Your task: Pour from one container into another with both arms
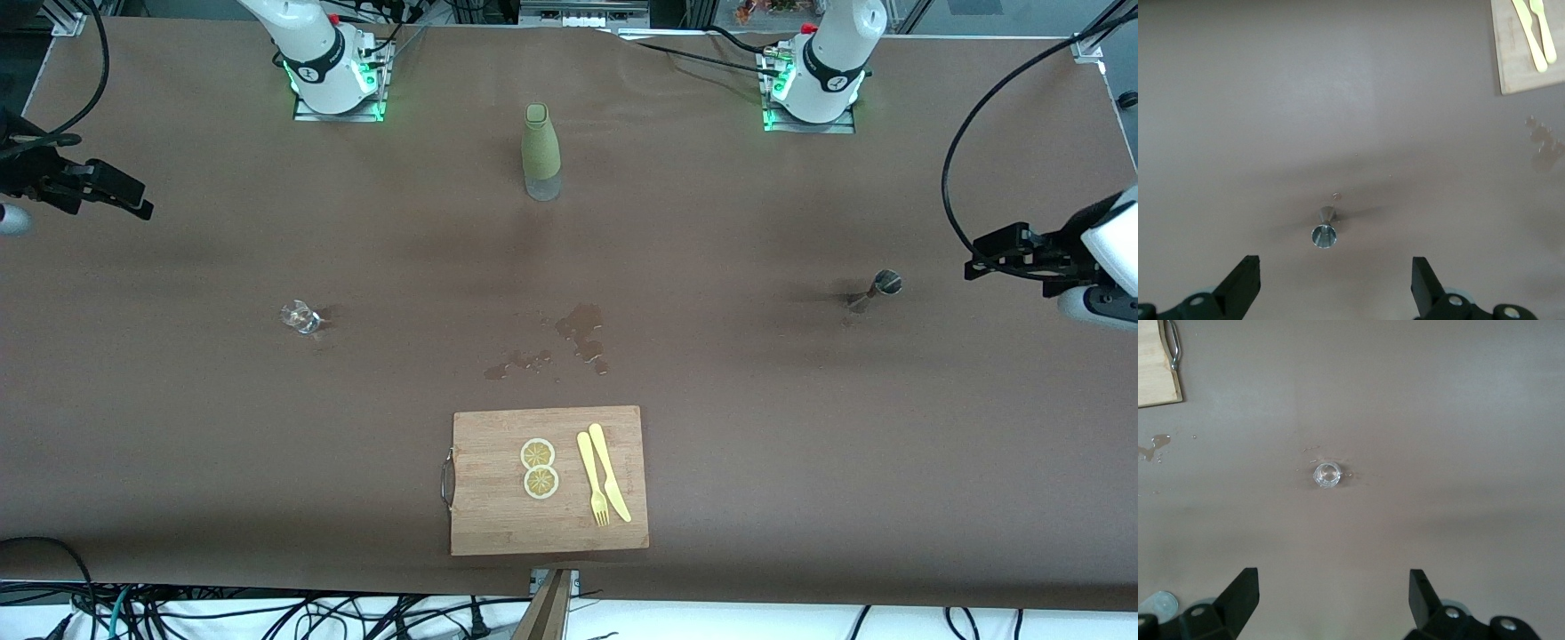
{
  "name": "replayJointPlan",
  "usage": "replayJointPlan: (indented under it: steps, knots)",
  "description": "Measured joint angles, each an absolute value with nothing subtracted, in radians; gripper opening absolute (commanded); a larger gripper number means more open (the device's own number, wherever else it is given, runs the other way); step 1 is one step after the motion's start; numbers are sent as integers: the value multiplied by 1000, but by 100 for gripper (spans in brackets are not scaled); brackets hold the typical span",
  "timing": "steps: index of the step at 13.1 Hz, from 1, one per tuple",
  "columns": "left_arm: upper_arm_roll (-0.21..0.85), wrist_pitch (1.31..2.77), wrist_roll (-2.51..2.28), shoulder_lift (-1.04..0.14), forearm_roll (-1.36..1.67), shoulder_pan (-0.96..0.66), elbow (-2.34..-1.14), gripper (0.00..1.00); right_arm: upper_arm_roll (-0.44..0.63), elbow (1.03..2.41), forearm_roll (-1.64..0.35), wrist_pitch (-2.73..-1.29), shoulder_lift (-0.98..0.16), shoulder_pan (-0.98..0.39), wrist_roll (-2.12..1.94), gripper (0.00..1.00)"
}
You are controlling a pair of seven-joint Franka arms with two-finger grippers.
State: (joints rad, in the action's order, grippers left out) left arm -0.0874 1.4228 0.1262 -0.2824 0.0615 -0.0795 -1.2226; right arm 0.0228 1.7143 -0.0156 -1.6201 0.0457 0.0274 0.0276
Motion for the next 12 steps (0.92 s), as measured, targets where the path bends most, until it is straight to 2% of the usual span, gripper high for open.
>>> replayJointPlan:
  steps: [12]
  knots:
    - [-84,1359,20,-242,70,-82,-1232,100,9,1716,-14,-1618,43,24,33,100]
